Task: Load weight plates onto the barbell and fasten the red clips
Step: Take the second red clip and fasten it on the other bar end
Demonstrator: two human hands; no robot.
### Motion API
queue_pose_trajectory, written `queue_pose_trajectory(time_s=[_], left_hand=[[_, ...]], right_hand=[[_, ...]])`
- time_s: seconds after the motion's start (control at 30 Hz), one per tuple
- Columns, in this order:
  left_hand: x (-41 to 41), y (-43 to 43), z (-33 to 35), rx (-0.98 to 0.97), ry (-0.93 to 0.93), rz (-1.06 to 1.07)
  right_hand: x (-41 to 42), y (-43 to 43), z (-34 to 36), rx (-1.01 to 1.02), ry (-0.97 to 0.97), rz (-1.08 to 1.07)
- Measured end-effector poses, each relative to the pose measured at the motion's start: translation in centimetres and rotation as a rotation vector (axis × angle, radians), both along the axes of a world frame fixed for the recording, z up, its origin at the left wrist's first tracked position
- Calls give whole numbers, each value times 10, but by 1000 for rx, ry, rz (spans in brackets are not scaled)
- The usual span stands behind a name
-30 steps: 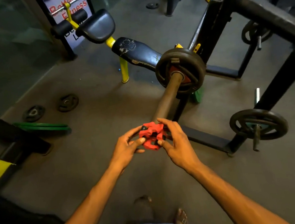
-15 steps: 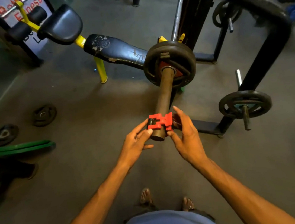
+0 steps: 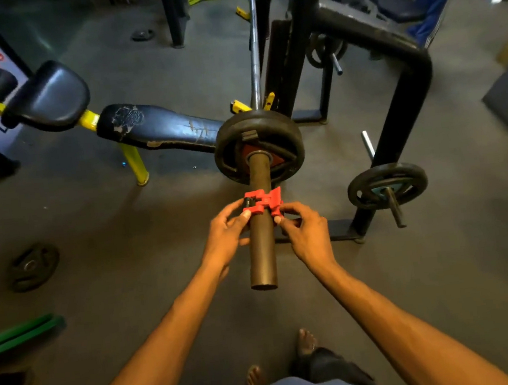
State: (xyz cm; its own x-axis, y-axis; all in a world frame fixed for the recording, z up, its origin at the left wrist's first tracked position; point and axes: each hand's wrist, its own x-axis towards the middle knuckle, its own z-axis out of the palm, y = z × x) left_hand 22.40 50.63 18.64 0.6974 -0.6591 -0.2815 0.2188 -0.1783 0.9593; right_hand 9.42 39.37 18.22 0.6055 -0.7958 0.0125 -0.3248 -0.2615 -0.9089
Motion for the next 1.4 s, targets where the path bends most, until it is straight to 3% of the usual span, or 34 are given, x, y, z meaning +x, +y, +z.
queue_pose_trajectory(time_s=[0.23,0.43,0.67,0.8,0.97,1.1,1.4], left_hand=[[50,-77,4,61,-151,99],[68,-100,-6,54,-126,155],[66,-99,-7,14,-92,156],[72,-96,-1,17,-65,89],[85,-91,13,46,91,50],[90,-96,16,93,40,24],[100,-96,19,72,118,-10]], right_hand=[[59,-76,-7,99,9,16],[74,-100,-7,197,-15,49],[77,-100,0,780,-185,-82],[91,-84,7,1013,-169,30],[114,-58,18,1036,-304,-64],[112,-58,18,1032,-297,-71],[107,-63,13,1029,-284,-96]])
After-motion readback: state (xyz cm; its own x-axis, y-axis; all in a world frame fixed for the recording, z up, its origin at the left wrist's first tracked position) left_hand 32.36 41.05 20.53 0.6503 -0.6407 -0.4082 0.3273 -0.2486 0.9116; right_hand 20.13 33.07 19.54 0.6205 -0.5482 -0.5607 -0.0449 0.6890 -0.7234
